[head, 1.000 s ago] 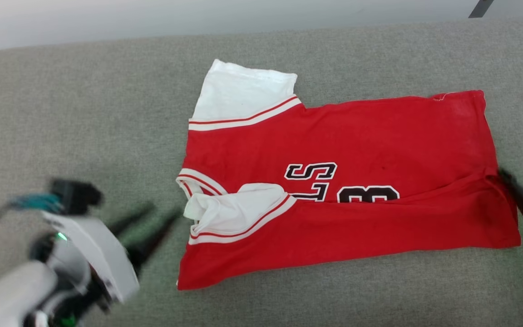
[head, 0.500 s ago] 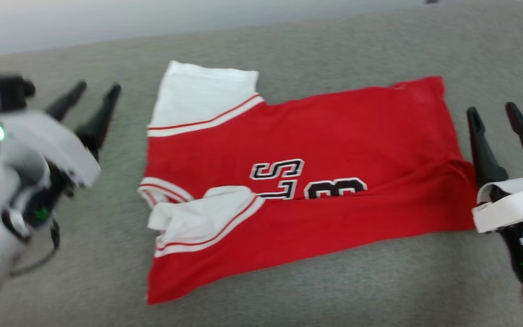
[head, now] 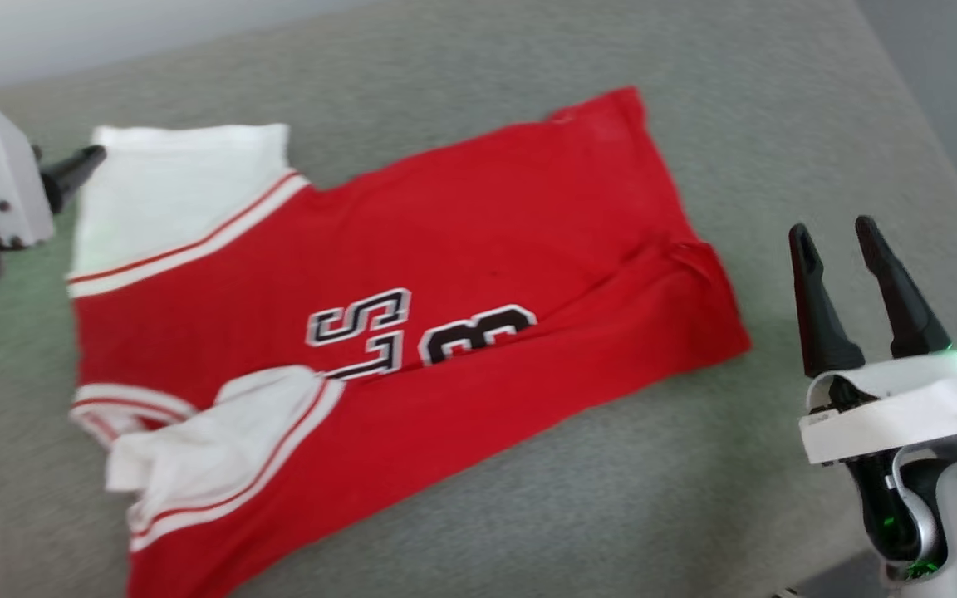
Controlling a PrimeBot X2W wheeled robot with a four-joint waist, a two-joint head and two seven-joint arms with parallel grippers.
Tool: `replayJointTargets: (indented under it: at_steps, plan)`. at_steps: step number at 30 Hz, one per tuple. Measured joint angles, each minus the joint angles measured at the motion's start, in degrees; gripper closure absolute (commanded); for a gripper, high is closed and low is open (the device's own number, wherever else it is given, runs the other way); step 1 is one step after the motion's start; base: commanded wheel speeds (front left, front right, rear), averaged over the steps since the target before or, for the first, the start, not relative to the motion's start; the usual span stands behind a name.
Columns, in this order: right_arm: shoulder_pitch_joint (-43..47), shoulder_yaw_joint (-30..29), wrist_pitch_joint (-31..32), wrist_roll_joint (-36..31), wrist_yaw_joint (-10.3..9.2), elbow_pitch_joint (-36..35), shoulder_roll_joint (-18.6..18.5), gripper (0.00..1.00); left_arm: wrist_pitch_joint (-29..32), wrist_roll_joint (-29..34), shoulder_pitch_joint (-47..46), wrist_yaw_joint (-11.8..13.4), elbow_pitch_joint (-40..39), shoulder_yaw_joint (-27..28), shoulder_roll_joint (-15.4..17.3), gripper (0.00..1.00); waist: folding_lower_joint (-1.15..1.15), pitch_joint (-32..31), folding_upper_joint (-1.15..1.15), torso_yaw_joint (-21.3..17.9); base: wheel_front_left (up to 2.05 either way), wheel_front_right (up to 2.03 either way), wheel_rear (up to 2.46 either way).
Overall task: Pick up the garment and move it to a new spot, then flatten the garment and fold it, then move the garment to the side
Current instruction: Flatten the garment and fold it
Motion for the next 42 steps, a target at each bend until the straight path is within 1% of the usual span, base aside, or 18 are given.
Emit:
replayJointTargets:
  at_steps: [6,10,11,12,13,14,15,20,22,23,27,31,32,33,35,36,41,42]
  plan:
    - [0.98,1.40,-0.90,1.04,0.00,-0.33,0.74,0.00,10.24,-0.48,-4.72,-0.48,6.46,-1.79,-0.02,0.00,0.00,2.51,0.00,-4.33,0.00,0.00,0.00]
    - [0.99,1.88,-1.40,1.59,0.00,-0.68,0.81,0.00,13.35,0.54,-7.11,-0.75,8.25,-2.99,0.09,0.00,0.00,4.40,0.00,-6.28,0.00,0.00,0.00]
    - [0.99,1.92,-1.41,1.69,0.00,-0.79,0.81,0.00,13.91,0.52,-7.77,-0.80,8.57,-3.00,0.03,0.04,0.00,4.86,0.00,-6.60,0.00,0.00,0.00]
    - [0.99,2.02,-1.38,1.90,0.00,-0.89,0.77,0.00,14.28,0.53,-8.23,-0.82,8.67,-3.15,-0.04,0.15,0.00,5.30,0.00,-6.86,0.00,0.00,0.00]
    - [0.97,2.26,-1.38,2.02,0.00,-1.13,0.65,0.00,14.50,0.44,-8.55,-1.01,8.75,-3.05,-0.21,0.64,0.00,5.71,0.00,-7.07,0.00,0.00,0.00]
    - [0.84,2.44,-1.37,2.14,0.00,-1.43,0.57,0.00,14.80,-0.03,-8.92,-1.08,8.98,-2.82,-0.35,0.88,0.00,6.07,0.00,-7.19,0.00,0.00,0.00]
    - [0.58,2.67,-1.21,2.33,0.00,-1.69,0.38,0.00,15.02,-0.47,-9.14,-1.18,9.10,-2.67,-0.53,1.00,0.00,6.39,0.00,-7.22,0.00,0.00,0.00]
    - [-4.41,5.14,4.25,2.61,0.00,-1.63,-2.71,0.00,14.50,-1.13,-9.38,-1.48,8.28,-2.69,-1.74,1.00,0.00,6.96,0.00,-6.08,0.00,0.00,0.00]
    - [-8.55,6.71,9.25,3.04,0.00,0.05,-4.53,0.00,14.17,-1.35,-9.43,-1.48,7.54,-2.79,-2.16,1.00,0.00,7.10,0.00,-5.33,0.00,0.00,0.00]
    - [-13.57,8.02,15.10,4.66,0.00,3.01,-6.09,0.00,13.85,-1.62,-9.50,-1.47,6.11,-3.16,-2.53,1.00,0.00,7.28,0.00,-4.45,0.00,0.00,0.00]
    - [-23.85,10.57,27.18,8.83,0.00,10.17,-8.78,0.00,13.15,-1.85,-10.23,-1.48,3.09,-4.13,-3.89,1.00,0.00,7.96,0.00,-2.23,0.00,0.00,0.00]
    - [-33.22,12.36,36.34,11.44,0.00,18.02,-10.40,0.00,12.52,-1.89,-11.43,-1.48,-0.24,-5.41,-4.90,1.00,0.00,9.11,0.00,0.33,0.00,0.00,0.00]
    - [-33.22,12.36,36.34,11.44,0.00,18.02,-10.40,0.00,12.52,-1.89,-11.43,-1.48,-0.24,-5.41,-4.90,1.00,0.00,9.11,0.00,0.33,0.00,0.00,0.00]
    - [-36.88,12.67,39.30,11.62,0.00,22.25,-10.53,0.00,12.09,-2.12,-12.04,-1.51,-1.75,-5.92,-5.14,1.00,0.00,9.82,0.00,1.60,0.00,0.00,0.00]
    - [-38.66,12.77,40.64,11.43,0.00,24.59,-10.60,0.00,11.74,-2.13,-12.40,-1.56,-2.59,-6.22,-5.25,1.00,0.00,10.22,0.00,2.25,0.00,0.00,0.00]
    - [-41.85,13.91,42.75,10.29,0.00,28.27,-10.79,0.00,11.25,-2.31,-13.02,-1.71,-3.76,-6.76,-5.50,1.00,0.00,11.02,0.00,3.50,0.00,0.00,0.00]
    - [-46.23,15.53,43.69,8.44,0.00,33.93,-10.74,0.00,10.26,-3.02,-14.11,-1.74,-5.39,-7.90,-6.26,1.00,0.00,12.48,0.00,6.03,0.00,0.00,0.00]
    - [-47.38,15.97,43.72,8.46,0.00,36.61,-10.25,0.00,9.57,-3.59,-14.48,-1.76,-6.09,-8.43,-6.59,1.00,0.00,13.12,0.00,7.21,0.00,0.00,0.00]
